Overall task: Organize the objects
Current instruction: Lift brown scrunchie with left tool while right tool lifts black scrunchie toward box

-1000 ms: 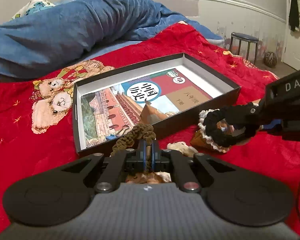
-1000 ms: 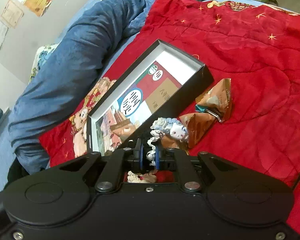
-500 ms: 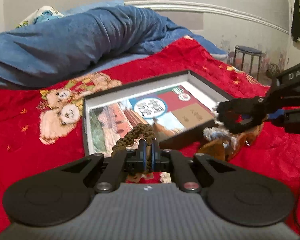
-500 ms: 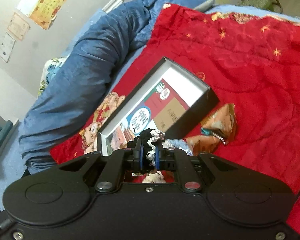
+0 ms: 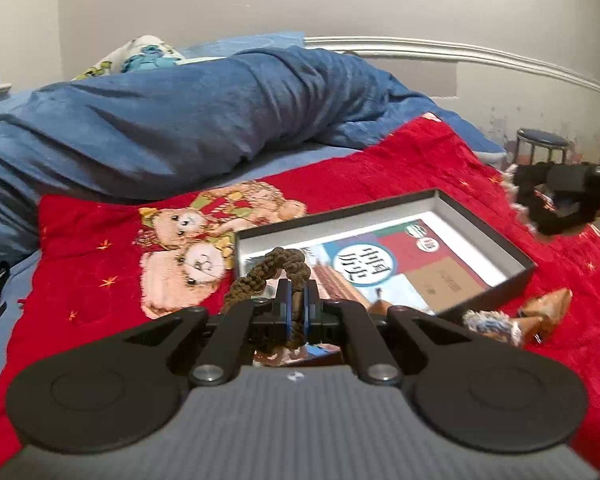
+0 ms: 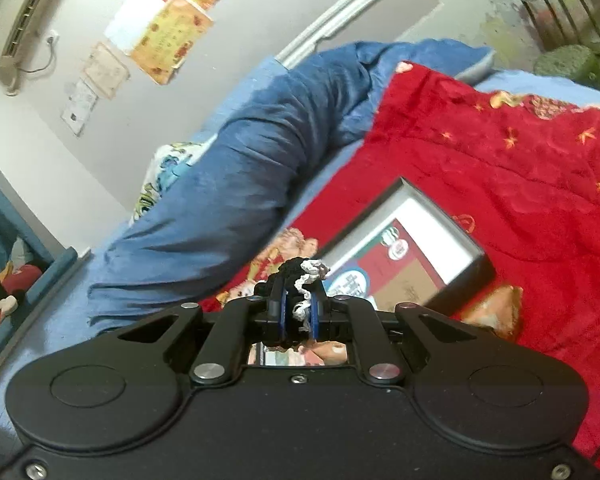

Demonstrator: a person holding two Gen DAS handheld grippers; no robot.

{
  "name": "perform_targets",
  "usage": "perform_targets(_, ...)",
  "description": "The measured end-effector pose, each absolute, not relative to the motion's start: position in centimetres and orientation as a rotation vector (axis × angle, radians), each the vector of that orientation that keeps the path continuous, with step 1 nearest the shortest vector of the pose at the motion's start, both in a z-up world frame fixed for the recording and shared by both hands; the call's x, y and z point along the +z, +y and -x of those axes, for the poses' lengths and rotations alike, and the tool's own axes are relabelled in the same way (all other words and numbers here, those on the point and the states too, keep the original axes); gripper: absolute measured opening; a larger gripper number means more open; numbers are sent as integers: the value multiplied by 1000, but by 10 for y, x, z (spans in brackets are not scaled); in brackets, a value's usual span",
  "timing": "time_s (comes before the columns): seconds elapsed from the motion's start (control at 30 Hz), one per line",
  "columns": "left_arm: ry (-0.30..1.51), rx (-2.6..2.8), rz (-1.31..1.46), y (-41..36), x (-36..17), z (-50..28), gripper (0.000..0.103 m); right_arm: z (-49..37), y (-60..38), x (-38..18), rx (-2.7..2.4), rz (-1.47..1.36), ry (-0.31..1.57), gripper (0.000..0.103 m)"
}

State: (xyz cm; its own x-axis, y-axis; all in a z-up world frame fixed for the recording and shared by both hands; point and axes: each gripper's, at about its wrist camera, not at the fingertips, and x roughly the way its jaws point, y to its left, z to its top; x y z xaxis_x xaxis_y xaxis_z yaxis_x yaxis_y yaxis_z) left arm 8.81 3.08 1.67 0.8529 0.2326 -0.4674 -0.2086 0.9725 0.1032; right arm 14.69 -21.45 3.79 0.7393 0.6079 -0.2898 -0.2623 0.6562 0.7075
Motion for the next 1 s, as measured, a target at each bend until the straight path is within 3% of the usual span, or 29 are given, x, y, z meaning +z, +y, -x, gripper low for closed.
perform_targets(0.43,363,218,5,52,65,-75,7,-135,-188,91,512,-597,373,11)
perform_targets(0.7,253,218,86,46,144,-63,7,-124,-162,165,590,-525,243,11)
perform_targets(0.87,222,168,69,34,167,-72,7,-126,-162,150,624,-537,220,11)
perform_targets(1.0,223,147,-6,17,152,-90,7,-154,-170,116,592,-562,306,11)
